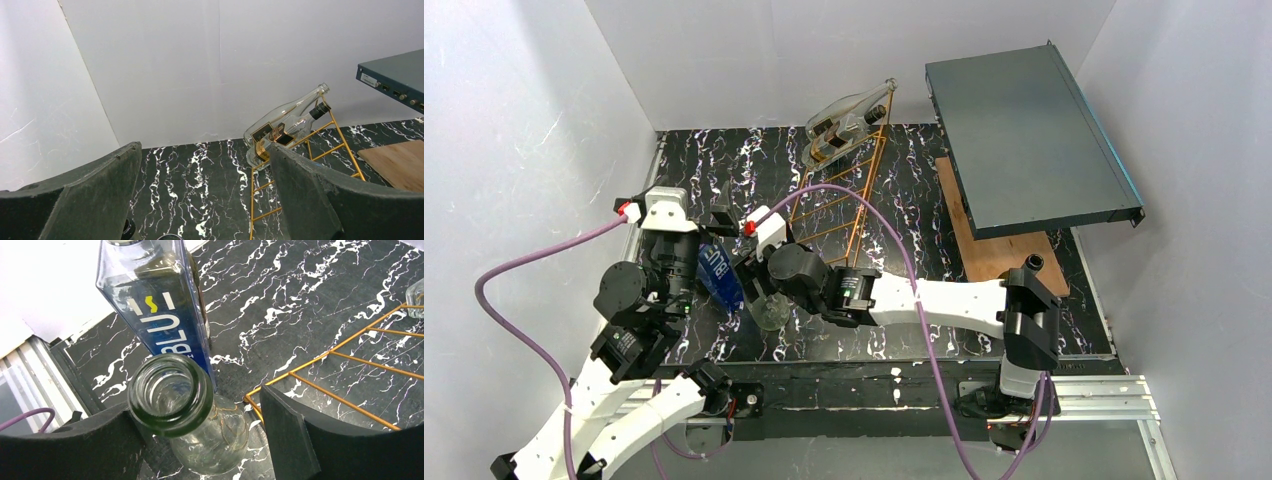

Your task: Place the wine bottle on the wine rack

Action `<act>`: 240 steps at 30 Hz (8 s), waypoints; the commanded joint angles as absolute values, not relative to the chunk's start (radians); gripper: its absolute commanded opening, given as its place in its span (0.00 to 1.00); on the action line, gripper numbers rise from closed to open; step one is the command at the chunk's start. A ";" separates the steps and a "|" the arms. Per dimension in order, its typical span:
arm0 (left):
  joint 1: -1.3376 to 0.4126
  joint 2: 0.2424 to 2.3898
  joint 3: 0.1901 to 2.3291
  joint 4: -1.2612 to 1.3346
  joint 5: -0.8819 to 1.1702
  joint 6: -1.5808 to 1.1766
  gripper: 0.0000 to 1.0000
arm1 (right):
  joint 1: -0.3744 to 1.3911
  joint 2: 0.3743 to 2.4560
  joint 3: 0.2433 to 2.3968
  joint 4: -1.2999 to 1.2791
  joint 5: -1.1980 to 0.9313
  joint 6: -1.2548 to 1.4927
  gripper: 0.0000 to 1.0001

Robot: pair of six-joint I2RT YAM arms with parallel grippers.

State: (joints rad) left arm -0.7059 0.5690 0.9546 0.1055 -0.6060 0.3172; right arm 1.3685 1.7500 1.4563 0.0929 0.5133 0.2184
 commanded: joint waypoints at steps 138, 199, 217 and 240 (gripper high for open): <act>-0.701 0.540 0.941 0.155 -0.609 0.290 0.99 | 0.724 2.026 2.129 0.258 0.340 0.386 0.01; -0.701 0.536 0.942 0.155 -0.606 0.291 0.99 | 0.786 1.979 1.793 0.293 0.540 0.190 0.63; -0.700 0.541 0.940 0.153 -0.600 0.284 0.99 | 0.785 1.898 1.734 0.277 0.607 0.124 0.75; -0.701 0.555 0.940 0.150 -0.595 0.277 0.99 | 0.785 1.576 1.525 0.159 0.582 0.005 0.80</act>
